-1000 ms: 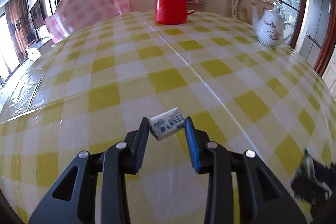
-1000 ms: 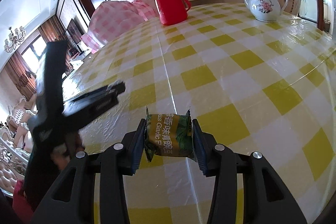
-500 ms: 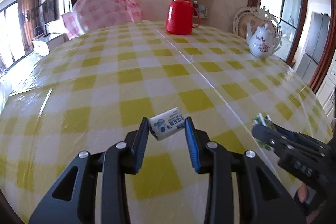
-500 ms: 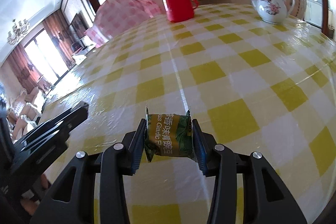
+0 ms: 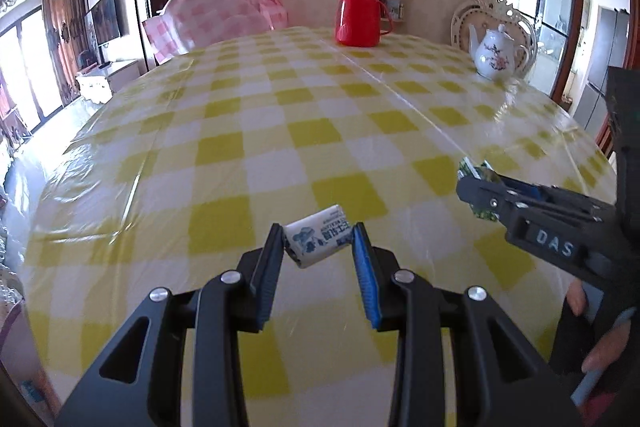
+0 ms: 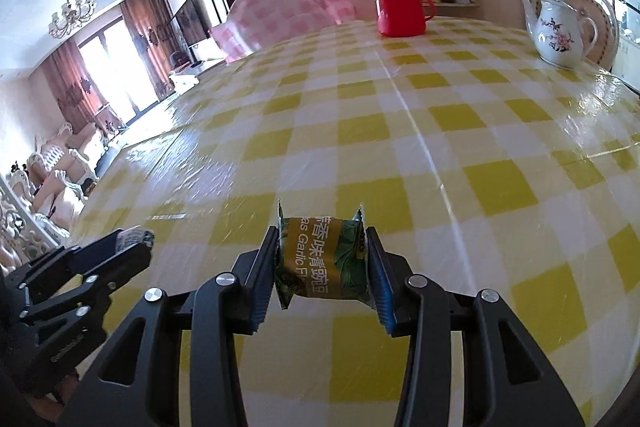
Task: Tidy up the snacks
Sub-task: 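Carry both held snacks toward the white box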
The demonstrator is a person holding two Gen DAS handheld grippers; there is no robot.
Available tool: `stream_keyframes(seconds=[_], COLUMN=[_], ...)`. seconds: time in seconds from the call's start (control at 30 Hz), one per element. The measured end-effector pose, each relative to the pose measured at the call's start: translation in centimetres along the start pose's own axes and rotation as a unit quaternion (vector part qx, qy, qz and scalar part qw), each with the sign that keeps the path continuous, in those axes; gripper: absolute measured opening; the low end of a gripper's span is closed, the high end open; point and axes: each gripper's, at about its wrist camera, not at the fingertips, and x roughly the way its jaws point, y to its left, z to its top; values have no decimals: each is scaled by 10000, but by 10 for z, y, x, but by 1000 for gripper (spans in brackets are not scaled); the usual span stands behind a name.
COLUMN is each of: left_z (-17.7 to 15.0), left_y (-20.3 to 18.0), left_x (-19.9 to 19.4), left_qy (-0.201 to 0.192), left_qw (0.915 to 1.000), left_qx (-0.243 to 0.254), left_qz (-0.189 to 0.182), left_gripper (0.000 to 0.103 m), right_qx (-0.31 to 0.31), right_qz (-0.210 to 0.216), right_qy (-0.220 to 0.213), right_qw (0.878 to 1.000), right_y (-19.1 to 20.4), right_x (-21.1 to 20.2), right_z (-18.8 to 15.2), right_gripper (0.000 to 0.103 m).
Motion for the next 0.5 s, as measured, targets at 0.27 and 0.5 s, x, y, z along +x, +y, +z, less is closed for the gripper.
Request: stream_keyframes(seconds=[0.27, 0.5], left_z=[-31, -51], left_y=[9, 36], left_x=[-48, -89], left_qy=[-22, -227], left_qw=[9996, 9996], left_qx=[277, 142], left_qz=[52, 58], left_gripper=[35, 35], right_qx=[-121, -73], right_qz=[307, 565], right_qy=[-32, -72], right_qw=[9995, 9984], right_y=[31, 59], right_x=[-30, -54], right_z=[-31, -54], right_gripper=[42, 42])
